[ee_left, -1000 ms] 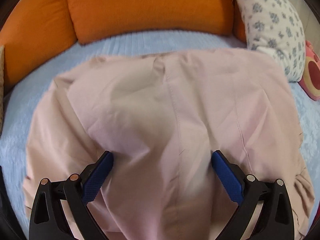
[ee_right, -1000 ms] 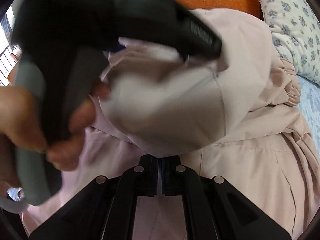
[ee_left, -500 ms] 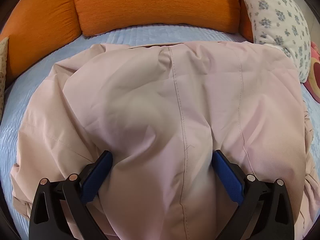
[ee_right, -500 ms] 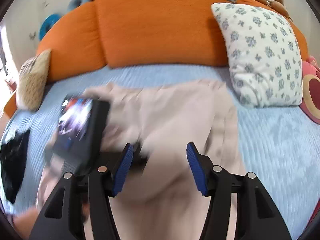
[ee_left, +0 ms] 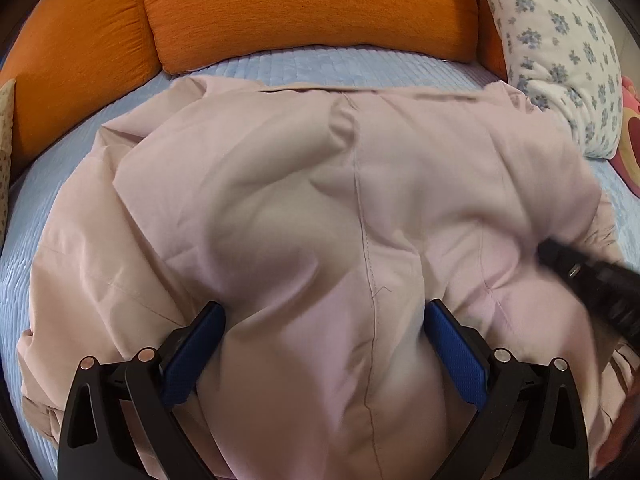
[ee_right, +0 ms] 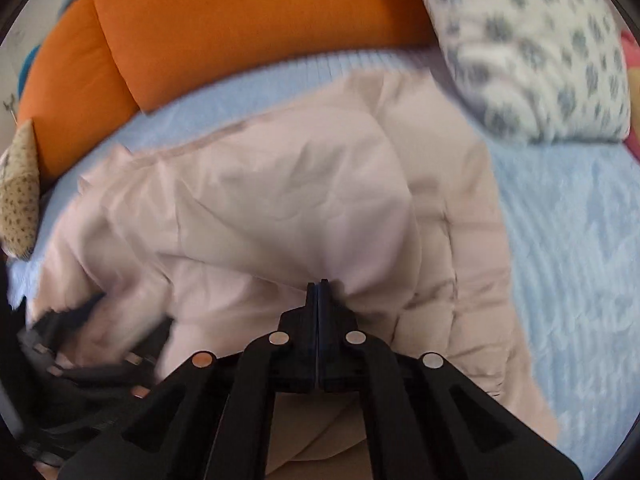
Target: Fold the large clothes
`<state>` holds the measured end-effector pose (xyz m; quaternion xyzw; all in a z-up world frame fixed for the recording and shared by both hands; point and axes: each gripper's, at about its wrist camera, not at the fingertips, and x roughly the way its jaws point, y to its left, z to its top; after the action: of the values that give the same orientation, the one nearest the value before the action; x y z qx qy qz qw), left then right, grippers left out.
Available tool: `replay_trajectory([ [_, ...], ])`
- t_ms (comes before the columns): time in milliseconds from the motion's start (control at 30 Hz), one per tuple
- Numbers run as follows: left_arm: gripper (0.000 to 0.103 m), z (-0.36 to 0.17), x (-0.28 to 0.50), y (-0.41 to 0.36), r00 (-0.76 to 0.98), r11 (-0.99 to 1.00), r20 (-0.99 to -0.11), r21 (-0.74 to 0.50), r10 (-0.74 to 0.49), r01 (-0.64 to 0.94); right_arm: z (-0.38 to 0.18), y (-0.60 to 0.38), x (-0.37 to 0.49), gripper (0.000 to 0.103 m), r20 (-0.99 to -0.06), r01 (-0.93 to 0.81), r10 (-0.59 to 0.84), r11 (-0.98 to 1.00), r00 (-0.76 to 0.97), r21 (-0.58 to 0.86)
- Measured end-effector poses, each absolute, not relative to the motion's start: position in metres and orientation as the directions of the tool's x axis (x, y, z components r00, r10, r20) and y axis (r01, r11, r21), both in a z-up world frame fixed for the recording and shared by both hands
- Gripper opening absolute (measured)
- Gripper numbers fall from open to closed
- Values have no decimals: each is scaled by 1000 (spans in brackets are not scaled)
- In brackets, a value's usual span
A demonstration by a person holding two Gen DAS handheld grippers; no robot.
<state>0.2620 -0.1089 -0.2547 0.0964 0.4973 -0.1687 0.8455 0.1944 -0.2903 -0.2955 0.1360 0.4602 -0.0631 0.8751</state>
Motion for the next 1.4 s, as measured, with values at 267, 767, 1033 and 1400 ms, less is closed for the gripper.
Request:
replay_trajectory([
  [267,100,-183,272,-83,564,942,-799,-11,-209,335,-241,-284,191,2,-737,199,-14,966,676,163],
  [767,99,-232,346,-82,464,952,-867,-38,-182,304,-260,-298,259,0,-790,207,-43,972,612,108],
  [1033,98,-271,341,-84,452,947,-880,10,-144,321,-304,-294,259,0,-818,199,-37,975,574,96],
  [1400,82,-236,338,-72,425,955,-885,-68,-192,290,-281,-292,255,5,-827,190,-22,976,562,104],
])
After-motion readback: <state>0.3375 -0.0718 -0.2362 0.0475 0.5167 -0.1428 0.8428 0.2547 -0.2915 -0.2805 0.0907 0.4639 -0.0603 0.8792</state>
